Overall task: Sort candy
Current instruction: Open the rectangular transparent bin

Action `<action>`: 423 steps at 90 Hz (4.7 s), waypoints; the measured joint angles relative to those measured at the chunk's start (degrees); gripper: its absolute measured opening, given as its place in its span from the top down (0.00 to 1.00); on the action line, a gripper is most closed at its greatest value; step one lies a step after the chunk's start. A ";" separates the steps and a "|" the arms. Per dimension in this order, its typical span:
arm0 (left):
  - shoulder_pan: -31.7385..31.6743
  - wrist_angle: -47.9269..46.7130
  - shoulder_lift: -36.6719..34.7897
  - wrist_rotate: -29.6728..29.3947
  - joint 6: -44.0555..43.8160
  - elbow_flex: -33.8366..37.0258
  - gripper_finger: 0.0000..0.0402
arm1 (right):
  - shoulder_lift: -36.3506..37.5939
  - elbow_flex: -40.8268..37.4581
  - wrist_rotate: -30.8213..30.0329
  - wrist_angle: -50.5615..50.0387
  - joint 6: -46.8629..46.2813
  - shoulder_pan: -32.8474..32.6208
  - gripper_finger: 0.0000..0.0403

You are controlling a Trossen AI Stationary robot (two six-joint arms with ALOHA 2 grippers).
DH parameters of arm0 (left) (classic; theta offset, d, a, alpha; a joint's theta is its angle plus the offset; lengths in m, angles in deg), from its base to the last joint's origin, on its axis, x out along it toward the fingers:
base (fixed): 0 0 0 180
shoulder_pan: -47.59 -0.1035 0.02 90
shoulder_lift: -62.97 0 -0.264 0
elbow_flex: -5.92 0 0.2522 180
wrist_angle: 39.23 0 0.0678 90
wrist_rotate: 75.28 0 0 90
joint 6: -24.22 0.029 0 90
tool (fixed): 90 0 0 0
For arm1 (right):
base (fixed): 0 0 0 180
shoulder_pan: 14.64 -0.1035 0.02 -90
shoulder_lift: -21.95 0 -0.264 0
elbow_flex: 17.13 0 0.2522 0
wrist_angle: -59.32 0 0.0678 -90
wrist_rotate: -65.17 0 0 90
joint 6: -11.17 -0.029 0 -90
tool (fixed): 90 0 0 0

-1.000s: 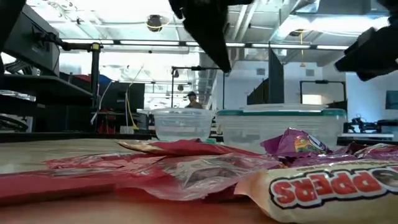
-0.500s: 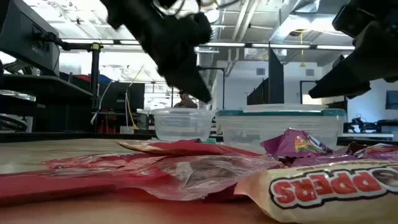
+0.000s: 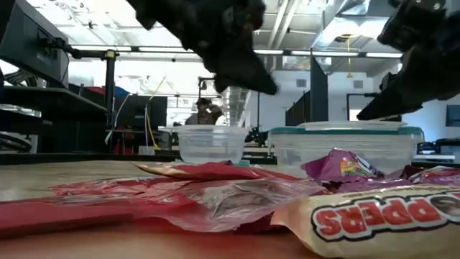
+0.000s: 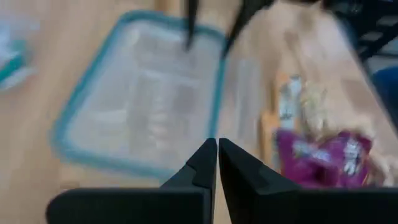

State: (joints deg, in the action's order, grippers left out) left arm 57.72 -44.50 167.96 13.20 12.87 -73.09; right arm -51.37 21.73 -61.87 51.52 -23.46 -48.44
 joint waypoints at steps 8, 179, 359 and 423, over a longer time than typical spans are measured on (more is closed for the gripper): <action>0.84 0.20 2.25 0.38 -1.01 0.11 0.99 | -0.02 0.00 0.93 -1.17 0.09 1.52 0.66; -5.07 -5.49 11.08 3.72 9.04 -19.43 0.99 | 8.85 8.07 9.82 -21.28 -31.22 -14.30 0.66; -4.37 -0.71 10.39 5.66 11.26 -17.73 0.99 | -14.14 1.18 -13.17 4.92 -42.91 -26.92 0.48; -4.51 8.38 14.73 5.83 12.26 -17.85 0.99 | -21.61 1.76 -17.50 10.47 -32.79 -23.54 0.44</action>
State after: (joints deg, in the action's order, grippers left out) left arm 53.21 -36.12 182.69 19.03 25.12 -90.93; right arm -72.98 23.49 -79.37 61.99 -56.25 -71.98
